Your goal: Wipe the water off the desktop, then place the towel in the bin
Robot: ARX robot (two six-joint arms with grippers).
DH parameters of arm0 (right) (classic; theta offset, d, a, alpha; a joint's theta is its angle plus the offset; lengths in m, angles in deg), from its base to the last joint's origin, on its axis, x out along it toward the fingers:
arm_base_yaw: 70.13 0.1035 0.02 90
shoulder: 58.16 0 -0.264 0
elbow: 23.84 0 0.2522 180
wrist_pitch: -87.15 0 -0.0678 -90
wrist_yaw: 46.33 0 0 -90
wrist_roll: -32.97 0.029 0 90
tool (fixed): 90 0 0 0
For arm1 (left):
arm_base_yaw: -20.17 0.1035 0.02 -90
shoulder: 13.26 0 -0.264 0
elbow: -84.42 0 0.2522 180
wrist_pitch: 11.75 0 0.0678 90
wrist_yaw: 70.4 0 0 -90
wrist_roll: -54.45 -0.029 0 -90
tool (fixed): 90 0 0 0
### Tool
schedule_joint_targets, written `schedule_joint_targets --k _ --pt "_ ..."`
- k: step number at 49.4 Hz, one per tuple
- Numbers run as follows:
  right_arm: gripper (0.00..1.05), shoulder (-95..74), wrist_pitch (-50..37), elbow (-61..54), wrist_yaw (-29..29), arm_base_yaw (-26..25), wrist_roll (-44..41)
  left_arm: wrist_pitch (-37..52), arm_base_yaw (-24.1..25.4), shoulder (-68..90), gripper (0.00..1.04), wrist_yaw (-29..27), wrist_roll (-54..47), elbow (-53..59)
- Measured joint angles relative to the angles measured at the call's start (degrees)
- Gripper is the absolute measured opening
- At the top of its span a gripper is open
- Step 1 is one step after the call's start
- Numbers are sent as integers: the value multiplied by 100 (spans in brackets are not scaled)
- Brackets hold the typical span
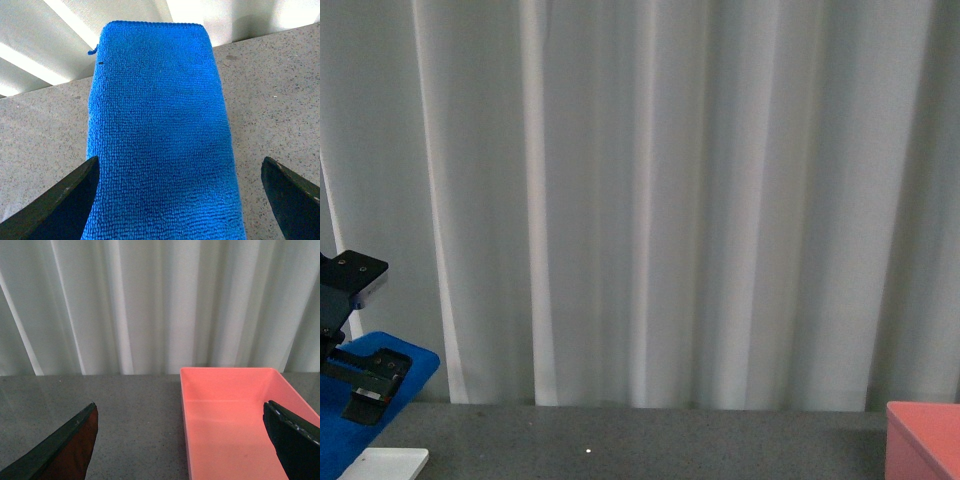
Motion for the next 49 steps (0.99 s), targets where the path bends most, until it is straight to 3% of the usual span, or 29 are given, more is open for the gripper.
schedule_joint_targets --k 12,26,31,49 --pt "98 0 0 0 -2 0 0 326 153 415 98 -365 -105 4" --pt "98 0 0 0 -2 0 0 299 264 551 98 -245 177 11" --pt "98 0 0 0 0 0 -2 293 271 546 85 -177 284 15" --pt "98 0 0 0 0 0 0 70 313 39 21 92 400 120"
